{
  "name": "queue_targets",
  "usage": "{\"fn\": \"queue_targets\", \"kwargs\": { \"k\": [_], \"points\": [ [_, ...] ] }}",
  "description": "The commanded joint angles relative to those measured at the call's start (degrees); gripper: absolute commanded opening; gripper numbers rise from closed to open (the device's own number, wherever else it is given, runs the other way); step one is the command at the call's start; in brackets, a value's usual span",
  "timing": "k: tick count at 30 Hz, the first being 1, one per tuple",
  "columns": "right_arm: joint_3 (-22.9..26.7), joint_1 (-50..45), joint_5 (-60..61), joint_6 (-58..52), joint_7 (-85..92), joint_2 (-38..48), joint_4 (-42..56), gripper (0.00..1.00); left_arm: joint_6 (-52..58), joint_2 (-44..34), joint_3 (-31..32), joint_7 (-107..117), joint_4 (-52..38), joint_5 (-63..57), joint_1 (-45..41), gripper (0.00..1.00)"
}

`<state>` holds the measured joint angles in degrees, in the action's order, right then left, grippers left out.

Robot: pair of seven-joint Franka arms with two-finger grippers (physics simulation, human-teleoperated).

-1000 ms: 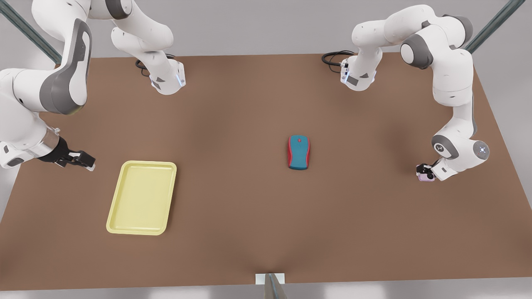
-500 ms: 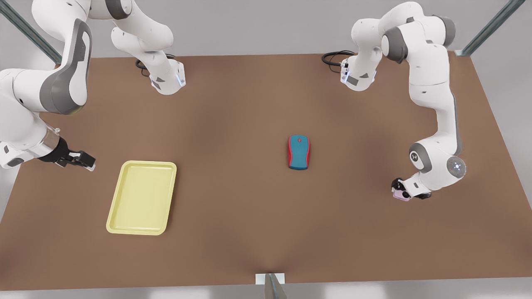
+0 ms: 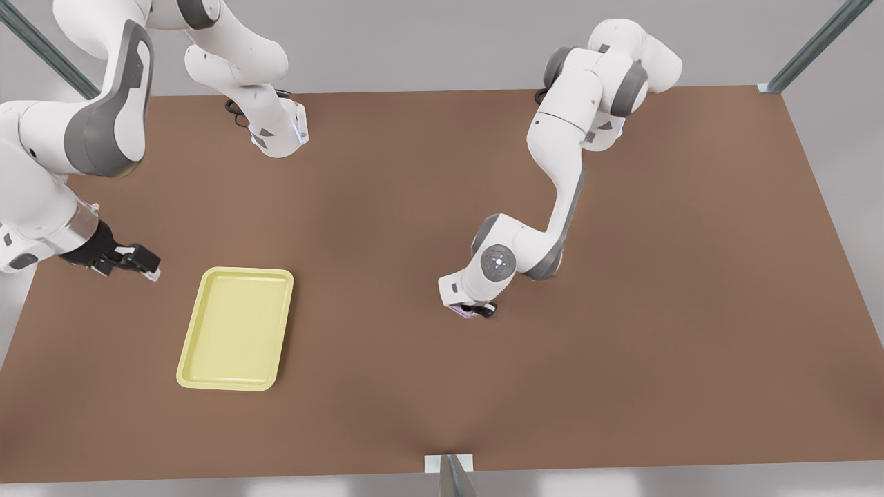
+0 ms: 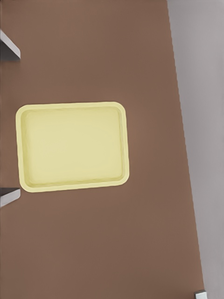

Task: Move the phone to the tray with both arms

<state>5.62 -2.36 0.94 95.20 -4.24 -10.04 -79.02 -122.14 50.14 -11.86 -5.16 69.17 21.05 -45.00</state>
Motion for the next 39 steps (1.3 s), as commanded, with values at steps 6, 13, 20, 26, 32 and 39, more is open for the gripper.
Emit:
{"fn": "queue_targets", "kwargs": {
  "k": [6,13,20,26,32,39],
  "points": [
    [-0.44,0.25,0.29,-5.82,1.68,-0.25,0.09,1.00,-3.98,9.97,2.45,51.12,-12.83,0.05,-4.31,0.80],
    [-2.28,0.25,-0.23,-4.41,11.97,5.20,-8.16,1.00,-7.94,18.50,2.28,53.23,-21.71,0.04,-5.54,0.81],
    [-2.28,0.51,0.38,-4.32,11.36,3.36,-9.75,1.00,-7.52,18.77,2.11,54.47,-21.62,-0.04,-5.37,1.00],
    [-3.25,-1.86,0.38,-2.30,9.78,3.09,-9.75,1.00,38.73,-0.31,-9.40,8.86,-20.74,-1.01,16.34,1.00],
    [-9.75,-12.67,0.73,7.81,-14.22,-9.30,-4.92,1.00,39.17,-34.76,12.56,1.90,1.66,-23.69,39.28,1.00],
    [-5.89,-28.31,0.56,16.07,-36.19,-26.96,4.31,1.00,36.53,-37.58,12.04,4.01,7.29,-23.69,39.37,1.00]
  ]
}}
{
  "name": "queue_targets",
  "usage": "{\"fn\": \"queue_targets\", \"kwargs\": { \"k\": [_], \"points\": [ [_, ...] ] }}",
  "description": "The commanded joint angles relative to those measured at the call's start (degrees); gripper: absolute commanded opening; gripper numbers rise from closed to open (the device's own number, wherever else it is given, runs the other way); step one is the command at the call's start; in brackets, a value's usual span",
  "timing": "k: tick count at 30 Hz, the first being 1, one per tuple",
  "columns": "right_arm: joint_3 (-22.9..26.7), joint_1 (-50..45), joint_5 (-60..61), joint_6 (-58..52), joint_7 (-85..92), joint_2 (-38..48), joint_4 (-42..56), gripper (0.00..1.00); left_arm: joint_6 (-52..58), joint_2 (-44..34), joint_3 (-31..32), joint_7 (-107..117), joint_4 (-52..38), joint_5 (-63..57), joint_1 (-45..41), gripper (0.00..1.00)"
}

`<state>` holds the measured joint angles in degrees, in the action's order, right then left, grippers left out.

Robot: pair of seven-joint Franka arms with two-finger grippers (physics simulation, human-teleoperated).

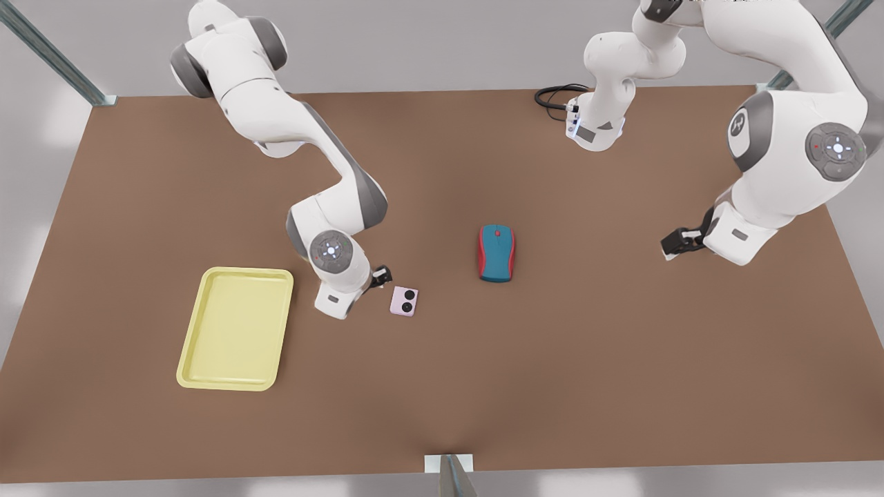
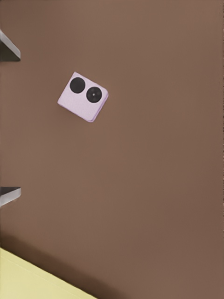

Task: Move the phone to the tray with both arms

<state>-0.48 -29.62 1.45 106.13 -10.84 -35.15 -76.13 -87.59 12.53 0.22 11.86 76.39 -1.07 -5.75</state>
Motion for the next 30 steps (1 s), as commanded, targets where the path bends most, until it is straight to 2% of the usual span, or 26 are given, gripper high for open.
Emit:
{"fn": "queue_targets", "kwargs": {
  "k": [1,7,14,26,30],
  "points": [
    [1.09,-2.28,0.14,5.58,-32.92,-3.16,2.30,1.00,1.98,0.30,-0.04,-13.18,-0.01,-1.22,0.12,1.00],
    [1.45,-2.99,0.22,6.90,-47.16,-10.90,5.99,1.00,1.98,0.92,-0.13,-13.18,0.08,-0.96,0.12,1.00],
    [1.98,-5.80,4.18,11.30,-57.63,-14.06,5.12,1.00,1.98,1.35,-0.66,-13.01,0.08,-0.95,0.12,1.00],
    [1.98,-5.89,0.93,12.79,-56.57,-16.35,3.36,1.00,1.19,3.02,-0.66,-12.48,-0.01,-0.87,0.12,1.00],
    [1.98,-5.71,1.19,12.17,-46.29,-16.44,3.62,1.00,1.19,3.46,-0.66,-12.48,-0.10,-0.87,0.12,1.00]
  ]
}}
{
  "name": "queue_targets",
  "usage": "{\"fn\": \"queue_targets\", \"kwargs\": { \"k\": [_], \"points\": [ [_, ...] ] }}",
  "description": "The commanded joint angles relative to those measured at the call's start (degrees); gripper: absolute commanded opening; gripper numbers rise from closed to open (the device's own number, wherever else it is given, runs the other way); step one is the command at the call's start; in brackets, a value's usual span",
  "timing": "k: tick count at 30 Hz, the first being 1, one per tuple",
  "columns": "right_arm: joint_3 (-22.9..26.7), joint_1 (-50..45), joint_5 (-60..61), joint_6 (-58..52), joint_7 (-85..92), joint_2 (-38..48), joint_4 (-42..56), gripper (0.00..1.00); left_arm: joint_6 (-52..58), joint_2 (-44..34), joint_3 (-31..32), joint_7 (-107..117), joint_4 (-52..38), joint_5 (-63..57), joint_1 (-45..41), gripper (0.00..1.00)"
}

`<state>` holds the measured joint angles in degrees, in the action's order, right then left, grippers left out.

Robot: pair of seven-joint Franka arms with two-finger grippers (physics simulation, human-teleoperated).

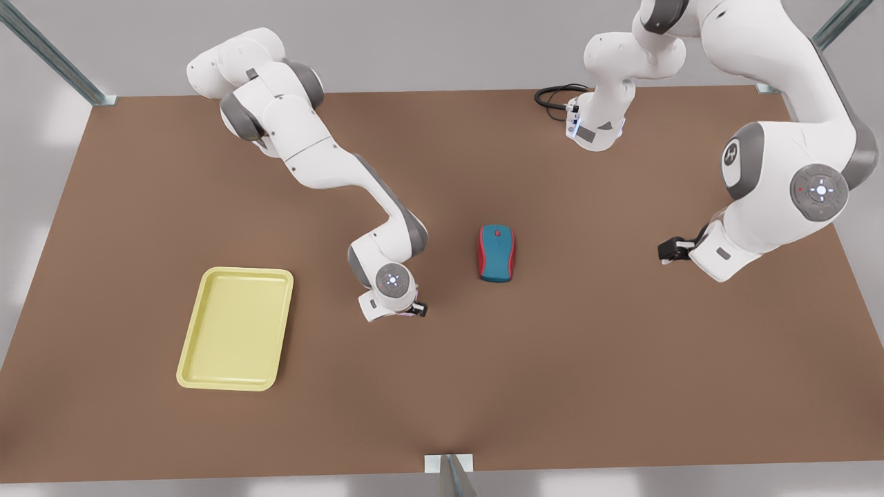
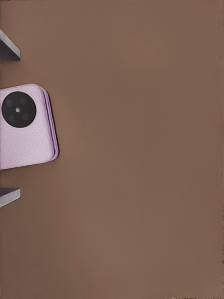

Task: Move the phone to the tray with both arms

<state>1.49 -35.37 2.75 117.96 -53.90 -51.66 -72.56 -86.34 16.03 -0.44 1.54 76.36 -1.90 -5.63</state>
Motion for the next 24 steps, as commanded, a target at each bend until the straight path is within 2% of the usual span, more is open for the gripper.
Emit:
{"fn": "queue_targets", "kwargs": {
  "k": [1,24],
  "points": [
    [0.00,0.04,-0.11,0.34,-2.79,0.07,0.14,1.00,-0.67,0.06,0.00,-2.16,0.02,-0.03,0.00,1.00],
    [-2.20,-0.23,-0.20,4.38,8.02,-0.02,-5.40,1.00,-1.20,1.99,0.00,-1.19,-0.07,-0.39,0.09,1.00]
  ]
}}
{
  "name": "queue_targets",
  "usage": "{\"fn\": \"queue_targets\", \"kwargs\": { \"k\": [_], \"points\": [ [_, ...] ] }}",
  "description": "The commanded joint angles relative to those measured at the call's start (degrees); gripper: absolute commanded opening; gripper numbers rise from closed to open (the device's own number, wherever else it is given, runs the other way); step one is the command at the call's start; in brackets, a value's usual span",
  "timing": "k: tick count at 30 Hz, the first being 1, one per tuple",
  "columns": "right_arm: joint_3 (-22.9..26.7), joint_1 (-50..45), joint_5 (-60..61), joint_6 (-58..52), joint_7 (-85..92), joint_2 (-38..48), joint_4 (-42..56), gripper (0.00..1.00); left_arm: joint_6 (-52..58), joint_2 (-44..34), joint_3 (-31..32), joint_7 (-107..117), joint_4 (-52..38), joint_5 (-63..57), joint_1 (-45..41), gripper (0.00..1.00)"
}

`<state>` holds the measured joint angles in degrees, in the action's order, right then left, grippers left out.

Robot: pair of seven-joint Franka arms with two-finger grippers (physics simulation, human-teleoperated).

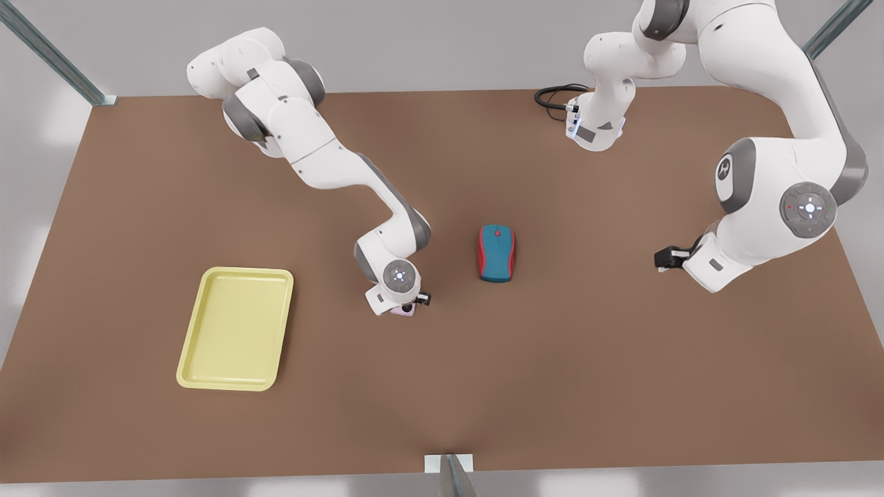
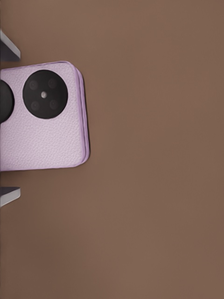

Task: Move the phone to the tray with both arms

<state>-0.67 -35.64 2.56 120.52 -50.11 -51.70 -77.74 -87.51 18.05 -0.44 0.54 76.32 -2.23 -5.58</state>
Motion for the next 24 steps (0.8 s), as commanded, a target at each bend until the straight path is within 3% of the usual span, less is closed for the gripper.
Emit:
{"fn": "queue_targets", "kwargs": {
  "k": [1,5,9,13,16,19,24],
  "points": [
    [-0.03,0.05,0.08,1.82,4.49,0.02,-0.22,1.00,-0.03,-0.03,-0.09,-0.19,-0.03,-0.05,0.04,1.00],
    [-0.12,0.49,0.17,1.82,4.49,0.02,-0.13,1.00,-0.12,0.06,0.00,-0.19,-0.03,-0.14,0.04,1.00],
    [-0.20,0.40,0.25,1.91,4.49,-0.51,0.05,0.89,-0.12,0.41,0.00,-0.19,-0.03,-0.14,0.04,1.00],
    [-0.20,0.40,0.34,1.91,4.49,-0.86,0.22,0.88,-0.12,0.41,0.00,-0.19,-0.12,-0.14,0.04,1.00],
    [-0.20,0.40,0.25,1.82,4.76,-0.77,0.31,0.82,-0.12,0.50,-0.09,-0.19,-0.12,-0.14,0.04,1.00],
    [-0.20,0.49,0.34,1.82,4.93,-0.77,0.31,0.69,-0.12,0.76,-0.09,-0.19,-0.47,-0.05,0.04,1.00],
    [-0.29,0.58,0.69,1.73,4.93,-0.07,0.13,0.69,-0.12,1.11,0.00,-0.27,-0.91,-0.05,0.04,1.00]
  ]
}}
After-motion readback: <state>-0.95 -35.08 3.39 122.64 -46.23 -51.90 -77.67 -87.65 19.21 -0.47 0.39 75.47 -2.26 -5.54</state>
